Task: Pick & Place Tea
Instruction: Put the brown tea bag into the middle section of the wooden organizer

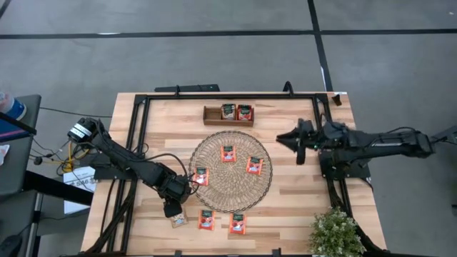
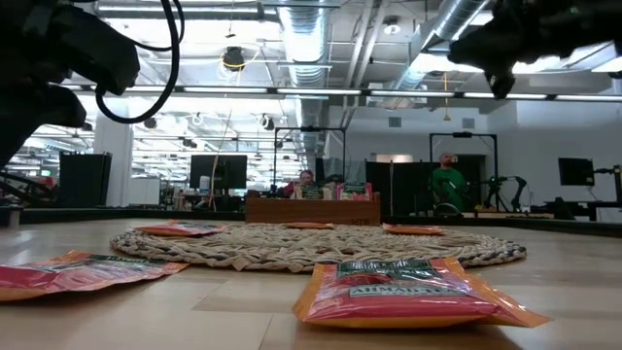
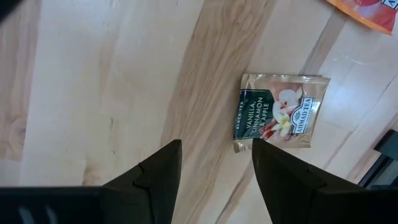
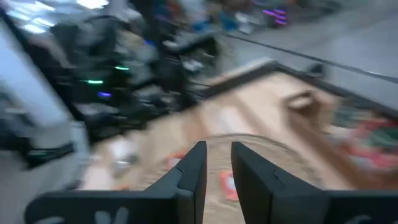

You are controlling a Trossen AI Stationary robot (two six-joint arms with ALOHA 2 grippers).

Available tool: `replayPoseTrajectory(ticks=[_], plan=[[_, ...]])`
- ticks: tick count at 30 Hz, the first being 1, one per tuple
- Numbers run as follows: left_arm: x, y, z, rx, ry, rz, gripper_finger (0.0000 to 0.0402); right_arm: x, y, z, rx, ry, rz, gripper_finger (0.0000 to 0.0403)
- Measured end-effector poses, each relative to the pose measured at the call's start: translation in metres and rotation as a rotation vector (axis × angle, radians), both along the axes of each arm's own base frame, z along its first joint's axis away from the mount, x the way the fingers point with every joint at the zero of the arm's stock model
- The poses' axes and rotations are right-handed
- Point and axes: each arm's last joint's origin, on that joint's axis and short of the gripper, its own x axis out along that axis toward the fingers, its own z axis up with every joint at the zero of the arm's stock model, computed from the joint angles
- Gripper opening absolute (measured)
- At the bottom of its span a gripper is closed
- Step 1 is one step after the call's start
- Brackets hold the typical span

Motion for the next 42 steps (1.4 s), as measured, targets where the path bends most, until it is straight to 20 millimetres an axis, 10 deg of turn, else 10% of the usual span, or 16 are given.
replayPoseTrajectory(ticks=[7, 42], plan=[[-0.001, -0.001, 0.000, -0.025, 0.015, -0.005, 0.0188, -0.009, 0.000, -0.048, 0.052, -0.287, 0.034, 0.0067], [0.015, -0.011, -0.033, 0.035, 0.037, -0.030, 0.0188, -0.058, -0.015, -0.037, 0.081, -0.483, 0.043, 0.0067]])
